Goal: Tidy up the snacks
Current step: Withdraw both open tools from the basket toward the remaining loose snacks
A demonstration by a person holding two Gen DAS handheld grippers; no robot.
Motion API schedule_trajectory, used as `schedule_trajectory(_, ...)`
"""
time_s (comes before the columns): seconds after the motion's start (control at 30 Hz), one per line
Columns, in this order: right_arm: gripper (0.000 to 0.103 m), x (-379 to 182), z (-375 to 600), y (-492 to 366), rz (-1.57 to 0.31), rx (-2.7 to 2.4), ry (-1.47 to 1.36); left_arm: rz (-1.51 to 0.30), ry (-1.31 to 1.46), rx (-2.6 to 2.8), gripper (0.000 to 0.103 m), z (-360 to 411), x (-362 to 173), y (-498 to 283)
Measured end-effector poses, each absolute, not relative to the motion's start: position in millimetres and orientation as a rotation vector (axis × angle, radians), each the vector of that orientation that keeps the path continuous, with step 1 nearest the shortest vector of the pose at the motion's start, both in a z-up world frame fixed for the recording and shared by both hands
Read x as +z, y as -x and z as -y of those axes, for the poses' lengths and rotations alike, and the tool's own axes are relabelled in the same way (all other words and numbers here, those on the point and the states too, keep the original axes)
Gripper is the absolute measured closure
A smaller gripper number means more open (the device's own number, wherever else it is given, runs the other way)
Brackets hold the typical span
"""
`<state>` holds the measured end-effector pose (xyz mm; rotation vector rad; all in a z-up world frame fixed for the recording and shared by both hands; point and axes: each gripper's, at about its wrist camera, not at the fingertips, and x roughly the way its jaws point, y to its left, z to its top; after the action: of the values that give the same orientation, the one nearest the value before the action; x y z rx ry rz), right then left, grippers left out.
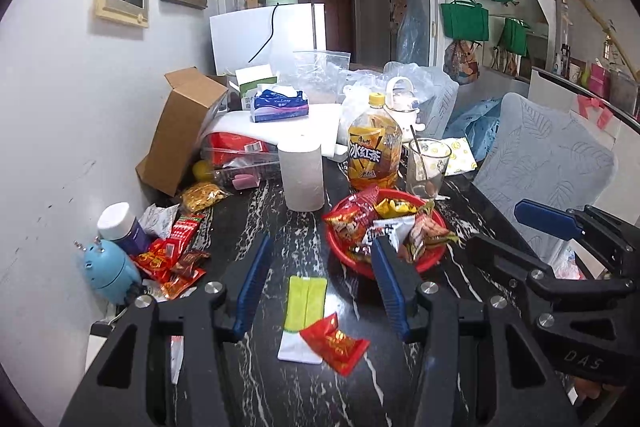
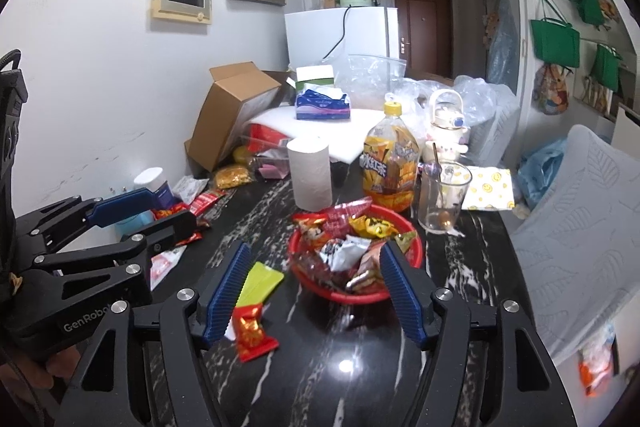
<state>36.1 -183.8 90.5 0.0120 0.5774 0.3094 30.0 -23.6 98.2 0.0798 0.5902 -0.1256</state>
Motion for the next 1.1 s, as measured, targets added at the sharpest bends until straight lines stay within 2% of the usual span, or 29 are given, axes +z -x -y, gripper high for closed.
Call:
schedule_trajectory(0.2, 0.035, 82.2, 179.9, -13.6, -0.59, 0.307, -0.021, -0.608, -0.081, -0.124, 0.052, 18.1, 87.4, -7.6)
schedule_trajectory(0.23, 0.032, 80.0, 179.6, -10.5, -0.594, 0.306, -0.023, -0.614, -0.081, -0.122, 0.05, 17.0, 84.6, -4.9)
schedule_trajectory(0.27, 0.03, 77.6, 178.5, -7.1, -0.598, 0.306, -0.023, -0.622, -0.08, -0.12, 0.043, 15.4, 81.3, -2.6)
schedule_trajectory(0.37, 0.027, 68.9, 174.3, 2.5, -0.608, 0.299, -0.024, -0.634, -0.062, -0.102, 0.03, 7.3, 69.5, 3.6)
schedule_trajectory(1.1, 0.025, -13.3, 138.1, 7.3, -0.81, 0.364, -0.054, -0.803, -0.004, -0.029, 0.03, -36.2, -7.4, 12.8)
